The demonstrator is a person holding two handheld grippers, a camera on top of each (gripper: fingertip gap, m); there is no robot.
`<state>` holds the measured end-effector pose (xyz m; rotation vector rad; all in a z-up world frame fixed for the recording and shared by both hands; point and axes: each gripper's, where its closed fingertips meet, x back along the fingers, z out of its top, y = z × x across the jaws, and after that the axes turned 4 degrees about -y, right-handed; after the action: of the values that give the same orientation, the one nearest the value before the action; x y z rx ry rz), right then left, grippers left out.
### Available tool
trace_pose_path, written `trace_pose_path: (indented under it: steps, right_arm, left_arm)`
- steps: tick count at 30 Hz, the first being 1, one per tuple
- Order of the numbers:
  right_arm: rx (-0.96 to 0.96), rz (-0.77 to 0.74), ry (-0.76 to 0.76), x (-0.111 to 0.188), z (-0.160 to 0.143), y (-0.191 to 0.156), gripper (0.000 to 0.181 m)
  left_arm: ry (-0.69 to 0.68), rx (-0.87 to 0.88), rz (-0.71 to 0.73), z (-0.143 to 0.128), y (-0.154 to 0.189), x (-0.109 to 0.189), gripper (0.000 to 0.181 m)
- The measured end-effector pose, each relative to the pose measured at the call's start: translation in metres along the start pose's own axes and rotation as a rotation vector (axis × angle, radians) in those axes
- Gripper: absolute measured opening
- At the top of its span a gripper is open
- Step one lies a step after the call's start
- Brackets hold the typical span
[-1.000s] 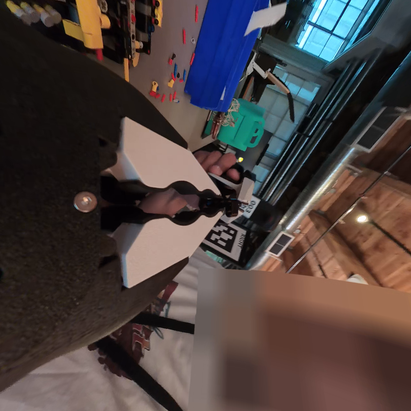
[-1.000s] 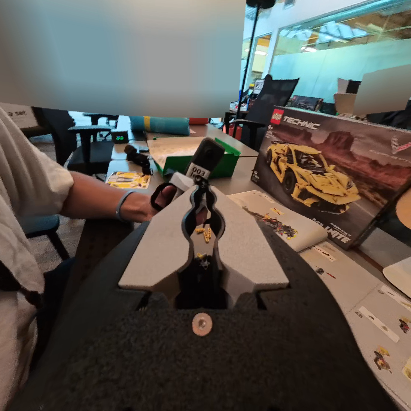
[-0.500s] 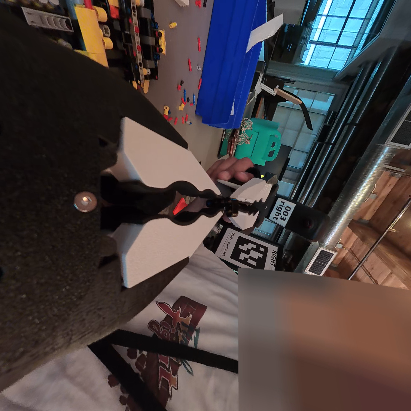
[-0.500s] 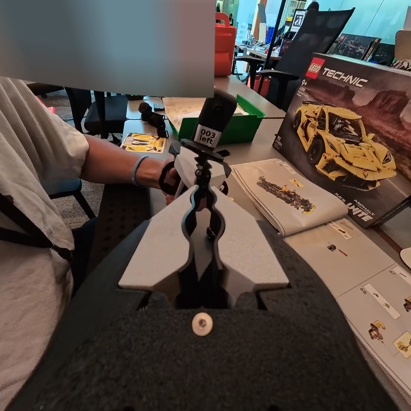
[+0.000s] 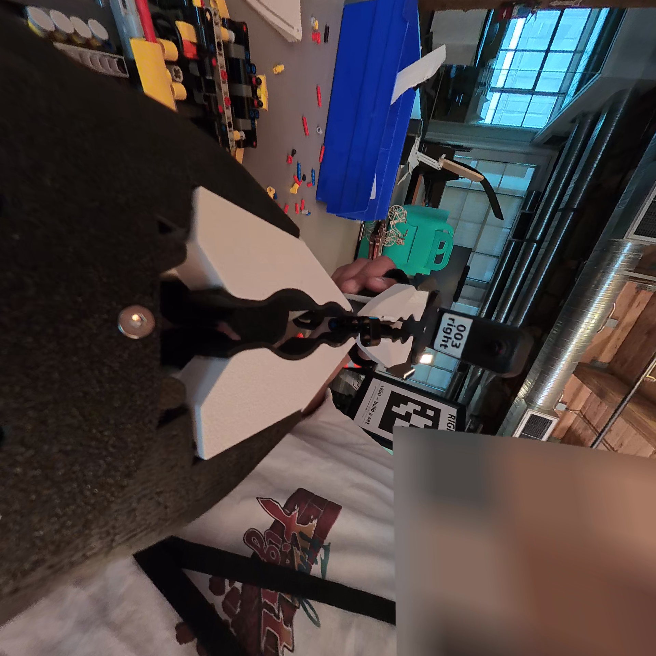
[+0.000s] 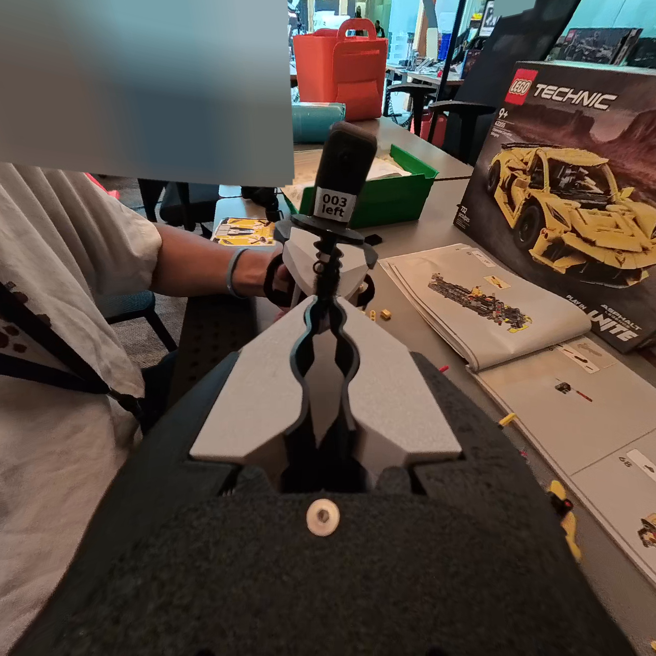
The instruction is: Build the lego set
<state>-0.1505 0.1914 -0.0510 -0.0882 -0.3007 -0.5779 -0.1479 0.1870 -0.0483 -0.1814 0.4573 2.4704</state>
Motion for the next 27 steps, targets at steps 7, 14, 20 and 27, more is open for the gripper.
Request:
trace_pose_path:
  steps: [7, 14, 20, 27]
  right_arm:
    - [0.093, -0.07, 0.07, 0.001, 0.002, -0.001, 0.004]
    - [0.081, -0.076, 0.09, 0.0, 0.004, -0.004, 0.004]
    - [0.055, -0.027, 0.034, 0.001, -0.004, -0.009, 0.004]
    - [0.155, -0.032, -0.082, -0.002, -0.02, -0.015, 0.004]
  left_arm:
    - [0.073, 0.097, -0.057, 0.004, 0.002, -0.001, 0.007]
    - [0.098, 0.112, -0.088, 0.005, 0.006, -0.001, 0.006]
    - [0.012, 0.043, -0.065, -0.003, 0.008, -0.003, 0.006]
    - [-0.111, 0.036, -0.079, -0.02, 0.01, -0.005, 0.006]
